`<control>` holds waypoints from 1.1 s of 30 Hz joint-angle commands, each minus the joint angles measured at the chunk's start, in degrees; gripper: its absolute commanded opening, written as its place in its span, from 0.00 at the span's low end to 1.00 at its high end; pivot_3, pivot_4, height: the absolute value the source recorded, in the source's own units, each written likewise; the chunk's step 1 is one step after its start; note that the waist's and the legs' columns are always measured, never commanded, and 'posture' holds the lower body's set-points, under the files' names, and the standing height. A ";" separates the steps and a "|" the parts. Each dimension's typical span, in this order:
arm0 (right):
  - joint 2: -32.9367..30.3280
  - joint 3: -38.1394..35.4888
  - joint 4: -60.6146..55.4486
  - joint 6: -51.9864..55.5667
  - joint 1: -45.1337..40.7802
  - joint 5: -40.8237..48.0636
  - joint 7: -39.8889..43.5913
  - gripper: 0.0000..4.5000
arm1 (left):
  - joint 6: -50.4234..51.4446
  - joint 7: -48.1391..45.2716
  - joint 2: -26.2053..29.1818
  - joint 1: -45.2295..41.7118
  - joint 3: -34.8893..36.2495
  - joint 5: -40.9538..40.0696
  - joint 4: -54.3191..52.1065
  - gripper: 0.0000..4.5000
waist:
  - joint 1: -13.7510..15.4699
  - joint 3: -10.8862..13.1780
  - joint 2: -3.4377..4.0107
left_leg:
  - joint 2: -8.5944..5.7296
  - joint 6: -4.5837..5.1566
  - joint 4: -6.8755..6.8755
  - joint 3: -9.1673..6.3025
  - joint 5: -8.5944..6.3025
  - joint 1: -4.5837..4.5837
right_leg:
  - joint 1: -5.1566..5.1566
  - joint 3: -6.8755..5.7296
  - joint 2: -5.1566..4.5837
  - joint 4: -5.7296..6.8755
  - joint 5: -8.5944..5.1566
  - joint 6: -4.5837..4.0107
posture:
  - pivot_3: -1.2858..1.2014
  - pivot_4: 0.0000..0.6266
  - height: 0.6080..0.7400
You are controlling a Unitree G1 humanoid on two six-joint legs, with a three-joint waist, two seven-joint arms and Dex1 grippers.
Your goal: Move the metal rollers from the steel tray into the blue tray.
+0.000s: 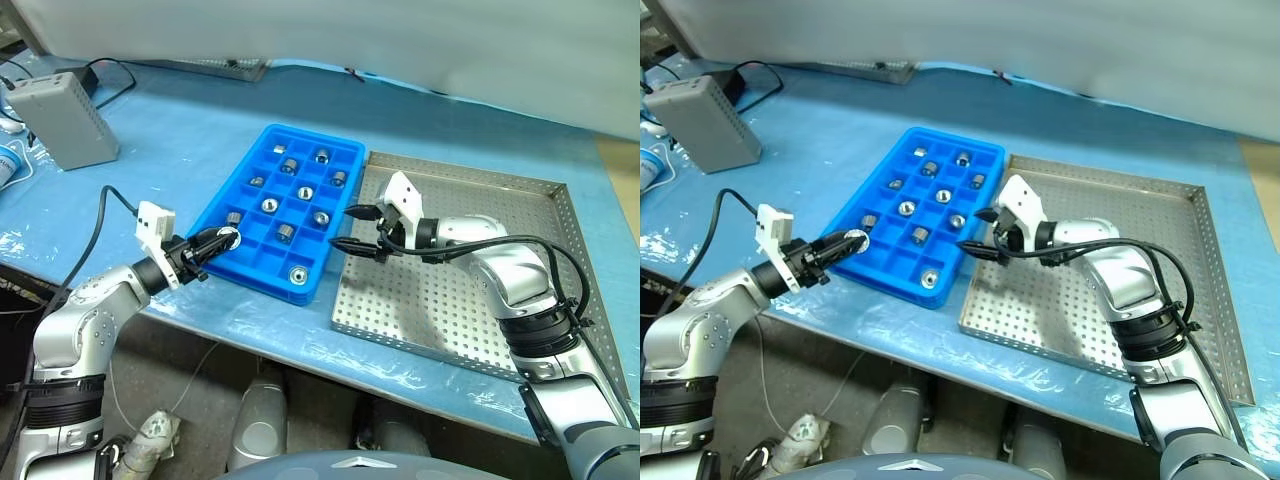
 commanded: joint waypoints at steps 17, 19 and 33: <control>0.76 -2.00 -0.99 -2.16 0.84 -1.26 -2.73 0.82 | -3.34 -1.09 -0.21 -6.54 -4.40 4.51 6.70 0.81 | -0.04 -0.01 -0.01 | -0.01 -0.04 0.00 0.00 0.03 0.05 | 0.04 0.02 0.00 0.02 0.01 0.01 | 0.65 0.24 1.00; 0.60 -2.23 -1.23 -1.99 0.94 -1.10 -2.84 0.82 | -4.42 -0.93 -0.26 -8.15 -4.28 5.21 7.58 0.81 | 0.03 -0.01 -0.01 | -0.01 -0.04 0.00 0.00 0.03 0.05 | 0.04 0.02 0.00 0.03 0.01 0.00 | 0.65 0.24 1.00; 1.37 -12.30 1.64 -6.67 1.81 -6.23 -16.73 0.82 | -27.28 -0.17 -12.35 -27.20 -13.12 18.31 29.05 0.81 | -0.28 -0.02 -0.04 | -0.07 -0.32 0.08 0.01 0.21 0.00 | 0.04 0.08 -0.01 0.09 0.08 0.07 | 0.60 0.24 1.00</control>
